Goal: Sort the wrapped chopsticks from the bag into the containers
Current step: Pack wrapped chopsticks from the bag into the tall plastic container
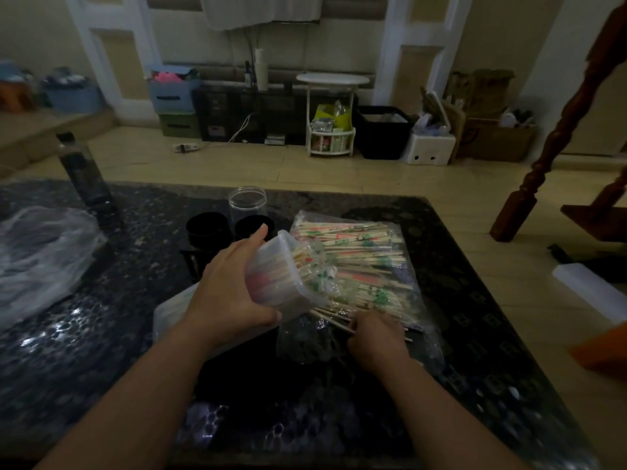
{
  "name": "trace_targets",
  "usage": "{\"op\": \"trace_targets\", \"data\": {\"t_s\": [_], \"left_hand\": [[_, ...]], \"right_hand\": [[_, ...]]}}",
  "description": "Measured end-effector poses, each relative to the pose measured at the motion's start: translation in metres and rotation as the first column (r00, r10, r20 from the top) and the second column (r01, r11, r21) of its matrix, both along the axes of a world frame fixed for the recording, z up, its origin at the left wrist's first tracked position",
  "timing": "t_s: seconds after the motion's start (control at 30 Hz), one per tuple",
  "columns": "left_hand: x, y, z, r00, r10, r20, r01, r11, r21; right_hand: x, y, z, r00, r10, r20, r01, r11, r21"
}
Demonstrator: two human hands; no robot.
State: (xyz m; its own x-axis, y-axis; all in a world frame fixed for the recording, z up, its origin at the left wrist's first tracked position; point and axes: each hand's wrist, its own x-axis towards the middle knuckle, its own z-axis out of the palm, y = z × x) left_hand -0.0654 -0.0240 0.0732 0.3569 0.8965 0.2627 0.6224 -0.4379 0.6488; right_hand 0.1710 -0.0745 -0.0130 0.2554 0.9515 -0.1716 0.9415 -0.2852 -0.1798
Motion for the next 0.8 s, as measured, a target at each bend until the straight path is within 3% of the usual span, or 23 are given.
{"op": "trace_targets", "data": {"t_s": [0.13,0.3,0.6,0.8], "left_hand": [[0.0,0.0,0.001,1.0,0.001,-0.015,-0.001,1.0,-0.002],[0.001,0.001,0.001,1.0,-0.001,-0.012,0.001,1.0,0.002],[-0.002,0.001,0.003,1.0,0.01,-0.004,-0.01,1.0,0.017],[-0.003,0.004,0.005,0.995,0.023,-0.092,-0.021,1.0,0.018]], "right_hand": [[-0.001,-0.003,0.006,1.0,0.004,0.007,-0.004,0.999,0.044],[-0.005,-0.004,0.026,0.992,0.019,-0.126,-0.01,0.997,0.071],[-0.003,-0.015,0.068,0.991,0.132,0.003,-0.132,0.991,0.035],[0.006,-0.02,0.097,0.981,0.17,0.091,-0.169,0.985,-0.023]]}}
